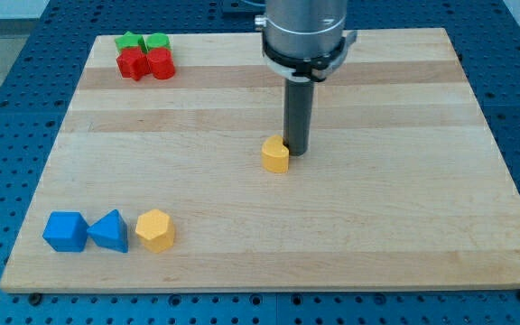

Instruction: Push the yellow heart beside the yellow hexagon

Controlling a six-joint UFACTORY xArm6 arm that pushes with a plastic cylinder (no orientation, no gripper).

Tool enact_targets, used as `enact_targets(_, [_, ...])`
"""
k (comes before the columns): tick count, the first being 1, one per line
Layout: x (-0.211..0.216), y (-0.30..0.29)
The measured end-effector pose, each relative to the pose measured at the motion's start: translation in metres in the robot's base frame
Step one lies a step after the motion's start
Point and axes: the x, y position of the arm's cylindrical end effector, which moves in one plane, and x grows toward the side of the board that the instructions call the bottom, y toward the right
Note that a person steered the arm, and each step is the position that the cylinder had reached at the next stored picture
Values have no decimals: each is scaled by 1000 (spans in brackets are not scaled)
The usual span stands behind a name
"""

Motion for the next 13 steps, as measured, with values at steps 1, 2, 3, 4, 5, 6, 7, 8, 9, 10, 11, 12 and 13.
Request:
enact_targets(1, [0, -21])
enact_targets(2, [0, -44])
enact_targets(3, [5, -52])
enact_targets(4, [25, -64])
enact_targets(5, [44, -81])
enact_targets(6, [58, -91])
enact_targets(7, [68, -91])
enact_targets(8, [74, -91])
enact_targets(9, [81, -91])
enact_targets(10, [85, -91])
enact_targets(11, [86, -92])
enact_targets(12, [90, -95])
enact_targets(13, [95, -101])
